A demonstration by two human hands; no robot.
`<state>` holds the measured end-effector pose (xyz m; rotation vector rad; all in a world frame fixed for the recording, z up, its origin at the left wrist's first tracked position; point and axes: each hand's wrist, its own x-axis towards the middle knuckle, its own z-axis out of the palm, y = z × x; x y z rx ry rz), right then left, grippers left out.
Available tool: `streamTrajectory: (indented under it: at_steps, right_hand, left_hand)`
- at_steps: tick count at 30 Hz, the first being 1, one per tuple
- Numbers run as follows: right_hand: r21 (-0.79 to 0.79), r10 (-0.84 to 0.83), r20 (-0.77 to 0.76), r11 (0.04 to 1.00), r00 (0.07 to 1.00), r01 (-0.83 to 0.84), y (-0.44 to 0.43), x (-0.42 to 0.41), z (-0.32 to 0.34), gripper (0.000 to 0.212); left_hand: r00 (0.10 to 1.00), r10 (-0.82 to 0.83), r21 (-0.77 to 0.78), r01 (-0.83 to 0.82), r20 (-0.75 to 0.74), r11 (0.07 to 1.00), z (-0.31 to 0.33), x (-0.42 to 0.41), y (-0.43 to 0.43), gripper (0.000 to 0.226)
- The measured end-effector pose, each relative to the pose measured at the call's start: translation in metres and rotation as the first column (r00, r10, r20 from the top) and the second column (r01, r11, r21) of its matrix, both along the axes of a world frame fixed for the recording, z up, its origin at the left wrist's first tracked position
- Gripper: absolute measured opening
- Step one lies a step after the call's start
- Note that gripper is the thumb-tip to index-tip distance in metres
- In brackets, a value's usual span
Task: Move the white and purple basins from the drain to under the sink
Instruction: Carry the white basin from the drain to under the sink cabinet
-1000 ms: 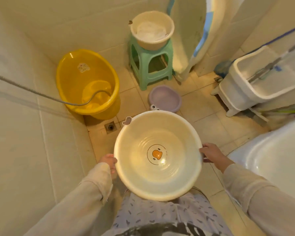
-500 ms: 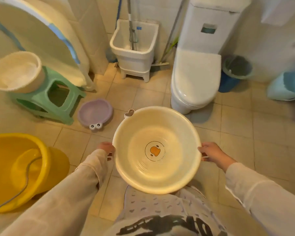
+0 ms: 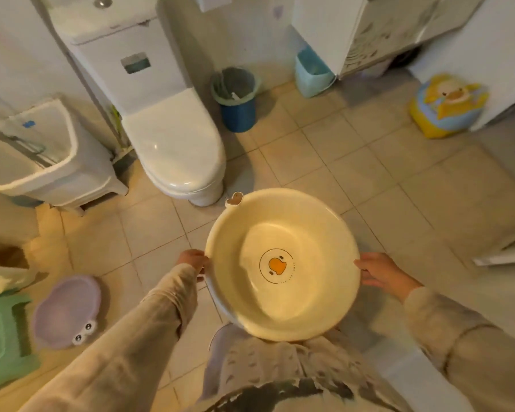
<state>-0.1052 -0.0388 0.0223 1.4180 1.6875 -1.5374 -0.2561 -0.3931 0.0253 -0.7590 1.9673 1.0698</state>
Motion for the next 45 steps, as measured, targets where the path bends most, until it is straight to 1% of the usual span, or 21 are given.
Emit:
streamTrajectory:
  at_steps: [3,6,7,10,11,14,16,19,23,26,29,38,43,45]
  right_hand:
    - [0.0,-0.053,0.013,0.999,0.999,0.053,0.052,0.01,0.003,0.034]
    - [0.014,-0.136,0.008,0.991,0.991,0.136,0.106,0.015,0.009,0.034]
    - [0.016,-0.161,0.002,0.987,0.987,0.161,0.123,0.015,0.013,0.031]
    - [0.034,-0.224,-0.021,0.974,0.974,0.225,0.174,0.016,0.019,0.013]
    - [0.044,-0.247,-0.026,0.968,0.969,0.248,0.19,0.016,0.02,0.014]
    - [0.069,-0.299,-0.038,0.951,0.954,0.301,0.229,0.014,0.02,0.032]
    - [0.075,-0.332,-0.038,0.94,0.942,0.334,0.254,0.012,0.018,0.036]
    - [0.08,-0.354,-0.05,0.931,0.934,0.357,0.278,0.008,0.015,0.035]
    - [0.062,-0.372,-0.069,0.925,0.926,0.376,0.319,-0.011,0.014,0.026]
    - [0.075,-0.405,-0.056,0.91,0.913,0.408,0.354,-0.033,0.012,0.03]
    - [0.088,-0.429,-0.036,0.898,0.902,0.431,0.384,-0.056,0.014,0.031]
    - [0.064,-0.53,-0.06,0.844,0.846,0.533,0.465,-0.103,0.017,0.035]
    - [0.065,-0.532,-0.067,0.842,0.844,0.536,0.528,-0.115,0.013,0.036]
    - [0.062,-0.506,-0.069,0.858,0.86,0.51,0.56,-0.12,0.011,0.036]
  left_hand:
    - [0.998,-0.051,0.017,0.051,0.023,0.999,-0.005,-0.013,0.067,0.037]
    - [0.996,-0.081,0.041,0.08,0.026,0.996,-0.007,-0.024,0.135,0.04]
    - [0.995,-0.093,0.051,0.092,0.023,0.994,-0.008,-0.028,0.157,0.04]
    - [0.99,-0.14,0.079,0.138,0.018,0.987,-0.006,-0.044,0.219,0.04]
    - [0.988,-0.155,0.091,0.152,0.027,0.984,-0.005,-0.05,0.238,0.041]
    - [0.975,-0.218,0.118,0.212,0.038,0.97,0.001,-0.072,0.29,0.044]
    - [0.966,-0.257,0.117,0.252,0.028,0.961,0.001,-0.087,0.325,0.045]
    - [0.955,-0.296,0.115,0.293,0.009,0.949,0.001,-0.107,0.363,0.044]
    - [0.944,-0.331,0.118,0.327,0.015,0.938,-0.006,-0.144,0.423,0.044]
    - [0.946,-0.321,0.137,0.313,0.038,0.94,-0.008,-0.173,0.467,0.044]
    - [0.941,-0.335,0.122,0.327,0.046,0.937,-0.005,-0.199,0.507,0.043]
    - [0.898,-0.438,0.054,0.435,0.045,0.899,0.01,-0.271,0.617,0.043]
    - [0.892,-0.447,0.059,0.443,0.067,0.894,0.012,-0.286,0.674,0.041]
    - [0.899,-0.434,0.068,0.43,0.055,0.9,0.008,-0.287,0.7,0.041]
